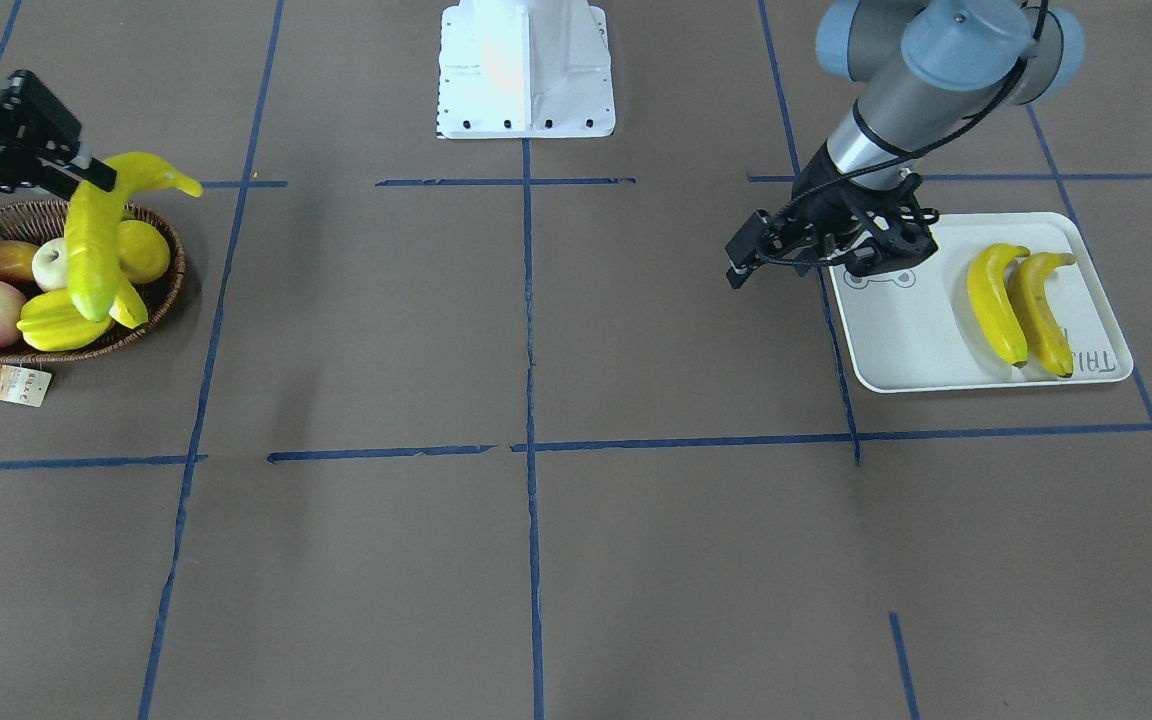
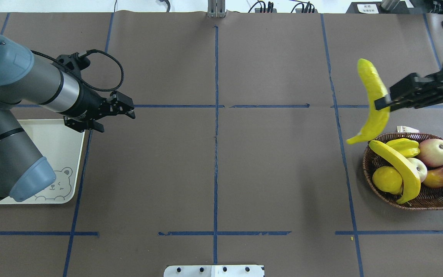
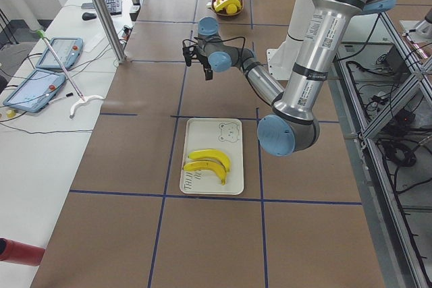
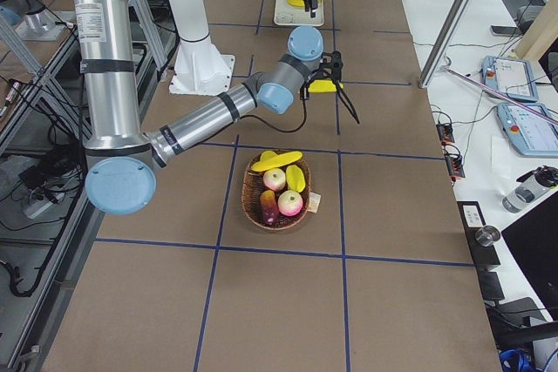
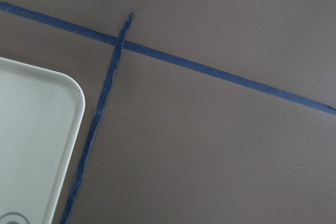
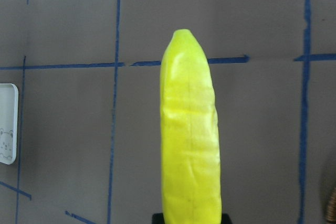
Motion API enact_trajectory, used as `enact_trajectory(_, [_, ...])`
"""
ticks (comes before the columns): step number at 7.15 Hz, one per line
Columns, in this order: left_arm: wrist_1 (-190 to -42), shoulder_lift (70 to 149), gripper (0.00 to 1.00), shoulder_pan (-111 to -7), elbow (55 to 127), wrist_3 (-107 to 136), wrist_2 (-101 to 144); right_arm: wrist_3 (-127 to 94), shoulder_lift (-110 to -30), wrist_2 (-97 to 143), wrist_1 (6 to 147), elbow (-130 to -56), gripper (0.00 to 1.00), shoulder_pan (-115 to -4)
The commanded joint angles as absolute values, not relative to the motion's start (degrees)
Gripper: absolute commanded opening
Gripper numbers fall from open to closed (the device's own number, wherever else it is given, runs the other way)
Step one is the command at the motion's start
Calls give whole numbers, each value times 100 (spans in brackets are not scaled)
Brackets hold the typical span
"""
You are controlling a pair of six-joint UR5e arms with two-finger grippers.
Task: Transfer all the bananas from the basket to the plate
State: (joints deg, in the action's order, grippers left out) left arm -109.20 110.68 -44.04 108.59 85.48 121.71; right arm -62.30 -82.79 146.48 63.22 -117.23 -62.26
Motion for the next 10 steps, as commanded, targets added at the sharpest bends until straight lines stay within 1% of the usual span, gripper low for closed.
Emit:
enact_trajectory(1, [-12943,11276,99,-4246,10471,9618,12164,-7903,-7255,13191,6241,-11803,1,-4823])
enact_trajectory(2, [-13747,11494,99,-4236,10163,10207,12147,-8336,-6868,12374,6240,-11821,1,-4164])
enact_trajectory(3, [-14033,11748,99,-4080,10064,10474,12033,-8410,-6664,11844,6240,-11786,1,-3574])
enact_trajectory(5, [-14027,12101,99,-3877,10063,10520,11944,-8411,-6478,11323,6240,-11769,1,-2973])
enact_trajectory(7, [-14027,12304,99,-3553,10063,10731,11692,-8411,-6364,11048,6249,-11769,1,-2708])
enact_trajectory(8, [-14019,12331,99,-3298,10063,10731,11489,-8411,-6337,11048,6249,-11760,1,-2698])
enact_trajectory(10, [-14019,12384,98,-3103,10063,10731,11417,-8411,-6337,11048,6249,-11760,1,-2698])
